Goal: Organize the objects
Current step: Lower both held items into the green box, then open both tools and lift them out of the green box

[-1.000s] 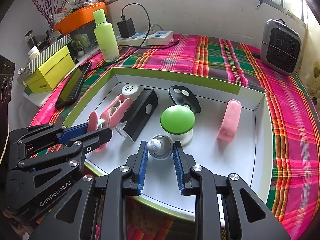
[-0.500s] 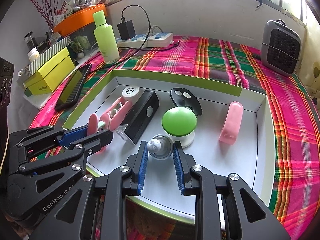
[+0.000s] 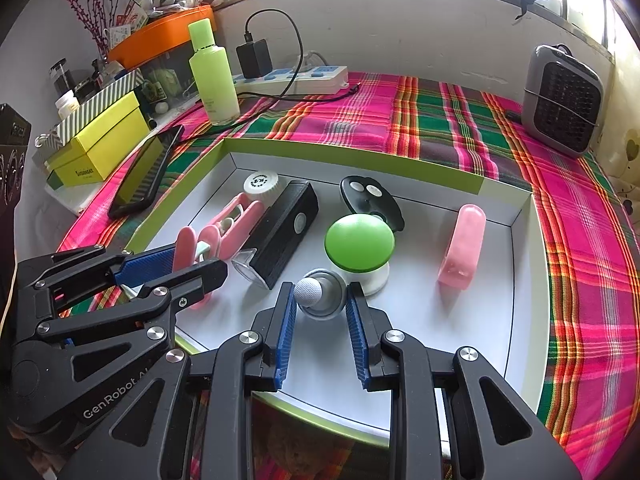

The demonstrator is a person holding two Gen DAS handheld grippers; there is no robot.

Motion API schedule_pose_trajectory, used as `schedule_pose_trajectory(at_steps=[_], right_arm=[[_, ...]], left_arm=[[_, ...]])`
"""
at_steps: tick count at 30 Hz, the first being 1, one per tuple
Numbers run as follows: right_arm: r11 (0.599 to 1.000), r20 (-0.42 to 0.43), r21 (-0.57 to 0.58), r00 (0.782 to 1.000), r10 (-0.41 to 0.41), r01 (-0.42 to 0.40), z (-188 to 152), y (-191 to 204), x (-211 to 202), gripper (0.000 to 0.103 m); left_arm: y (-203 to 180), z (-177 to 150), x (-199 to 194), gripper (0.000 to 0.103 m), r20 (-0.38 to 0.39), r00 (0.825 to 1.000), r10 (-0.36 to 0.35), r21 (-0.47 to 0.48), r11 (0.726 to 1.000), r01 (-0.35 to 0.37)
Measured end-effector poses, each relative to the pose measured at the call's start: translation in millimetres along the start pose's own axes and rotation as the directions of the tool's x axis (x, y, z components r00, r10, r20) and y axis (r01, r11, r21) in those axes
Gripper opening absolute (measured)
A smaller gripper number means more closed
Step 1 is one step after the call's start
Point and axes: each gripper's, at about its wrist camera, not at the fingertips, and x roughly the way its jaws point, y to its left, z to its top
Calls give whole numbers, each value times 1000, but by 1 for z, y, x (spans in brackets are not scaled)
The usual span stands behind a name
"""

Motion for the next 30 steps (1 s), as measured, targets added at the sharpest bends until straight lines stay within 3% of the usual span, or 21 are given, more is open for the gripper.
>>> schedule_pose_trajectory(at_steps=[15, 30], right_arm=[[1000, 11, -4, 1000, -3, 3, 0, 1, -1, 27], [1000, 32, 23, 999, -8, 7, -1, -4, -10, 39]], left_arm=[[-1, 0, 0, 30, 0, 1000, 8, 0, 1000, -8], [3, -2, -8, 40, 6, 1000, 14, -10, 1000, -14]])
